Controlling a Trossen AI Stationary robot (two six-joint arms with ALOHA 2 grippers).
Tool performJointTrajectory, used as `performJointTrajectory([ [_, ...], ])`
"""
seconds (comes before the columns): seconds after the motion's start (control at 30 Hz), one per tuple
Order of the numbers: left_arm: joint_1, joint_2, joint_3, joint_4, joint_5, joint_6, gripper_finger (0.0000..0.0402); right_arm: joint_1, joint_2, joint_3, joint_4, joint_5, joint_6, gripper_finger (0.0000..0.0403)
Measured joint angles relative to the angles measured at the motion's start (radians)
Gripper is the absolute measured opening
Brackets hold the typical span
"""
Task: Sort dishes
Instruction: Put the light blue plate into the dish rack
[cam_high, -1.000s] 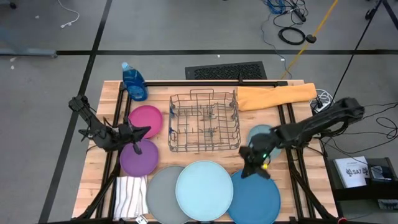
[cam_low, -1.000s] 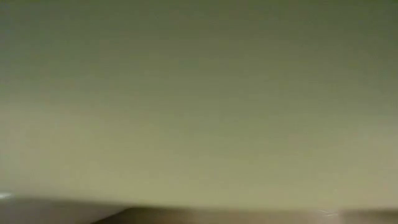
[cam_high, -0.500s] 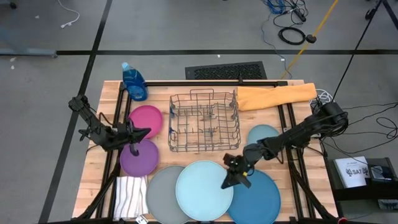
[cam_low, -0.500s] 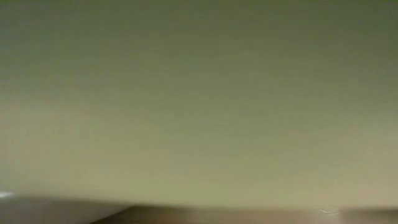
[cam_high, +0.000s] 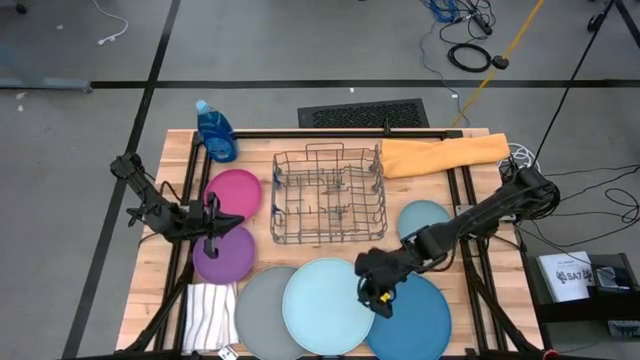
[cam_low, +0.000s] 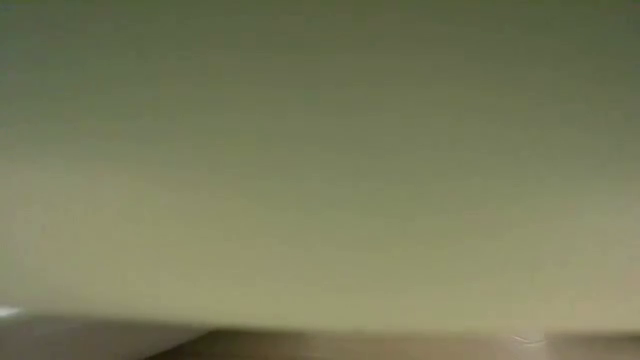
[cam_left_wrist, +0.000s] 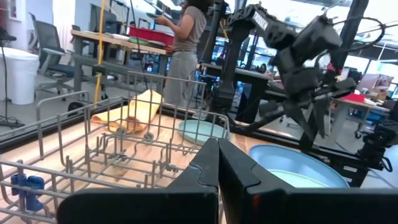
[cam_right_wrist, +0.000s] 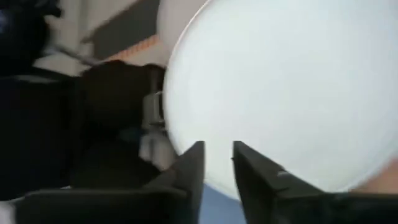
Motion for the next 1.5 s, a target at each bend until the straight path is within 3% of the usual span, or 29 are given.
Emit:
performJointTrajectory([
  [0.2, 0.0, 0.0, 0.0, 0.005, 0.0, 0.0, 0.0, 0.064, 0.006, 0.102, -0.01, 0.176, -0.135, 0.0223],
  [0.33, 0.0, 0.0, 0.0, 0.007, 0.0, 0.001, 0.0, 0.083, 0.029, 0.103, 0.037, 0.182, -0.242, 0.0269],
  [0.53, 0.0, 0.0, 0.0, 0.014, 0.0, 0.001, 0.0, 0.048, 0.095, 0.103, 0.157, 0.164, -0.21, 0.0273],
  [0.77, 0.0, 0.0, 0.0, 0.014, 0.0, 0.001, 0.0, 0.029, 0.178, 0.102, -0.105, 0.126, -0.026, 0.0309],
  [0.87, 0.0, 0.0, 0.0, 0.012, -0.001, 0.001, 0.0, 0.039, 0.207, 0.102, -0.128, 0.13, 0.009, 0.0332],
  [1.17, 0.0, 0.0, 0.0, 0.012, -0.001, 0.002, 0.0, 0.041, 0.24, 0.101, -0.34, 0.28, 0.175, 0.0343],
  [1.5, 0.0, 0.0, 0.001, 0.011, -0.002, 0.008, 0.0, 0.04, 0.242, 0.027, -0.285, 0.283, 0.253, 0.0341],
])
